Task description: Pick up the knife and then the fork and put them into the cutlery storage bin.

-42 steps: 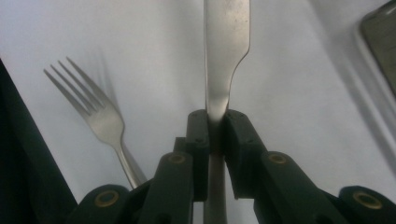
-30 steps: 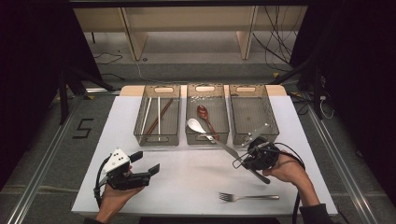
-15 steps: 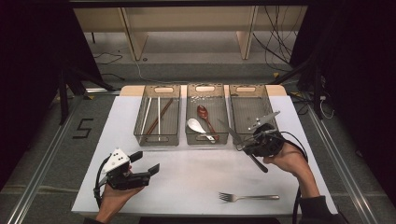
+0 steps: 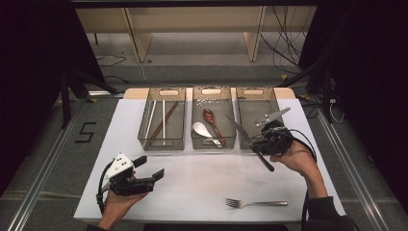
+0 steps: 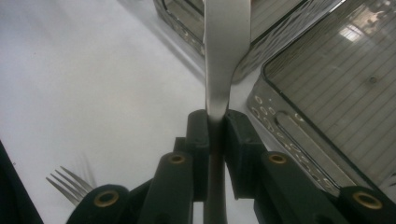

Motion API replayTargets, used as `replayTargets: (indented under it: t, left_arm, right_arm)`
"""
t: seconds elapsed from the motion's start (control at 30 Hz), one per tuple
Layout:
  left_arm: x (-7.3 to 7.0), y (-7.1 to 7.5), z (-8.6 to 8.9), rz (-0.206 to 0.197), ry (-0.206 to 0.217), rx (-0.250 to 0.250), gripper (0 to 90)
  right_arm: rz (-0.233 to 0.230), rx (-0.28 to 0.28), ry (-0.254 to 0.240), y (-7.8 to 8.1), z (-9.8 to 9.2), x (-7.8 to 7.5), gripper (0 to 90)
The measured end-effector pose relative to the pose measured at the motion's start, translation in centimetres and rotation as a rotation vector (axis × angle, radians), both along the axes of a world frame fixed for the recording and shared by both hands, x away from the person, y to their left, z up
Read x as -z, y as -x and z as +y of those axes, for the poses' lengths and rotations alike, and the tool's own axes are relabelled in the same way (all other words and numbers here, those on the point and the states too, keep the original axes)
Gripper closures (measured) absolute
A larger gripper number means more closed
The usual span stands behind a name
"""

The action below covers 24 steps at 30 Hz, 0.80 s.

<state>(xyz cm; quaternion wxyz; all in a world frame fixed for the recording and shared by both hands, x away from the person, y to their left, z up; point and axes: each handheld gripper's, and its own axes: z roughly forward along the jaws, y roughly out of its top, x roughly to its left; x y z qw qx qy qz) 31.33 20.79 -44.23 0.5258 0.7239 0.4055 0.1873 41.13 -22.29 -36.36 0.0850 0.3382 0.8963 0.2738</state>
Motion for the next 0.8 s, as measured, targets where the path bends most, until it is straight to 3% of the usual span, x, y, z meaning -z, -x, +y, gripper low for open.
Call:
replayTargets:
  t: [0.8]
  left_arm:
    - [0.0, 0.0, 0.0, -0.001, 0.004, -0.001, 16.5]
  right_arm:
    - [-0.025, 0.059, -0.024, -2.1, -0.5, -1.6, 80.8]
